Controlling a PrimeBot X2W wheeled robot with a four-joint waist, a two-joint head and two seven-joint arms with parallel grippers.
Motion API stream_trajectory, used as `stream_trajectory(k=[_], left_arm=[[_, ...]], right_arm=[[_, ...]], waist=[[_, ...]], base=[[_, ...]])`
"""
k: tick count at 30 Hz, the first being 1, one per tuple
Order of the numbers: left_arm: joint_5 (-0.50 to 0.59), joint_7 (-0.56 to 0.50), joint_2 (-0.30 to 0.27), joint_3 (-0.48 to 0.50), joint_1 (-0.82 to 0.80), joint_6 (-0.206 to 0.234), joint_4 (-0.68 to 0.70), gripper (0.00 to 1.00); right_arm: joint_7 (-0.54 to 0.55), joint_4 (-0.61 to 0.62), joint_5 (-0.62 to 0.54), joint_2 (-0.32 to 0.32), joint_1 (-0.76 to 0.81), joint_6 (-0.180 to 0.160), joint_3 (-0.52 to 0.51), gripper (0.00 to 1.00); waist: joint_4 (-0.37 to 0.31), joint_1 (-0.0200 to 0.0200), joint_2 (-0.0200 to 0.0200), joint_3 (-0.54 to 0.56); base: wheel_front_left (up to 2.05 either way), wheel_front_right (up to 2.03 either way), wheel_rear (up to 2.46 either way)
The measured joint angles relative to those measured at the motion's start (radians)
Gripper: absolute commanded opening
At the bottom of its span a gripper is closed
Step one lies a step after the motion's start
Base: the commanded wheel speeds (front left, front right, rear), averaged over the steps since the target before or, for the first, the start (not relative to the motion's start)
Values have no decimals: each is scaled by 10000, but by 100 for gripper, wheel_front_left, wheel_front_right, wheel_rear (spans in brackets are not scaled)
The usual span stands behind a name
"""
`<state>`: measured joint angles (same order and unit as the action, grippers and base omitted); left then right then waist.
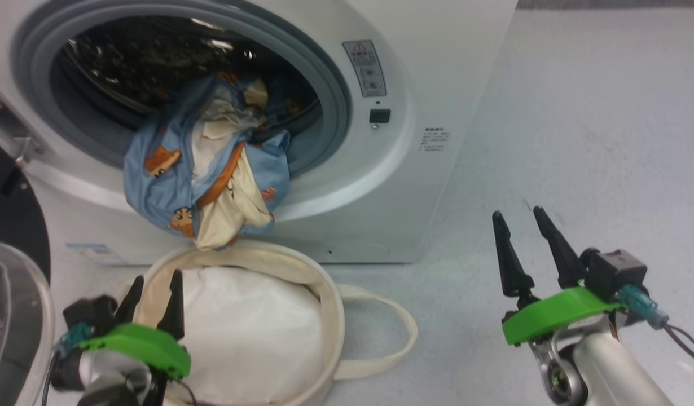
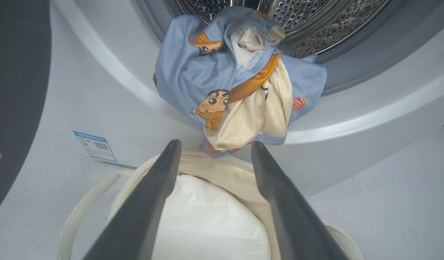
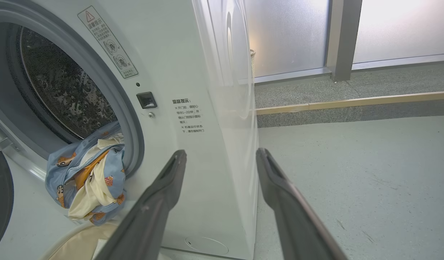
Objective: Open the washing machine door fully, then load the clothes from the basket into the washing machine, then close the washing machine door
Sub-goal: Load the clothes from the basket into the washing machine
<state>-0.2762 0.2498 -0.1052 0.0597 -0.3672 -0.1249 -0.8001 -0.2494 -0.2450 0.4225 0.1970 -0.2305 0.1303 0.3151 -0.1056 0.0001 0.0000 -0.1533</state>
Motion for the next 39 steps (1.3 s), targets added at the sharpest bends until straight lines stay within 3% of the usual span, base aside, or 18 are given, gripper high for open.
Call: stream_trajectory(k=[7,13,26,34,35,36,39], left_arm=[[-738,0,-109,-685,-2003,0,-2301,100],[-1239,0,-453,-1009,-3006,0,-3398,100],[-1496,0,-894,-2023,-4615,0,-4050,100],[-1941,0,-892,-2257,-5056,0,-4134,100],[-2008,0,-899,-2249,-5075,0,-4073,36],[-2056,0,-903,-2247,-5079,0,-4021,0],[-2205,0,-886,-2337,-5073,0,-3950,0]], right_arm=[[0,259,-196,-56,-525,0,-107,100],[0,539,-441,-121,-787,0,-337,100],[0,1014,-805,-320,-1242,0,-616,100],[0,1081,-884,-334,-1339,2,-694,100],[0,1081,-894,-334,-1339,0,-694,100],[0,1081,-895,-334,-1339,0,-694,100],[0,1072,-895,-332,-1339,0,-686,100]], waist=[[-289,1,0,-998],[-600,2,0,-1858],[-1059,2,0,-3477],[-1185,0,0,-3797],[-1185,0,0,-3788],[-1184,0,0,-3772],[-1159,-1,0,-3680]], base=[[0,0,0],[0,0,0],[0,0,0],[0,0,0],[0,0,0],[0,0,0],[0,0,0]])
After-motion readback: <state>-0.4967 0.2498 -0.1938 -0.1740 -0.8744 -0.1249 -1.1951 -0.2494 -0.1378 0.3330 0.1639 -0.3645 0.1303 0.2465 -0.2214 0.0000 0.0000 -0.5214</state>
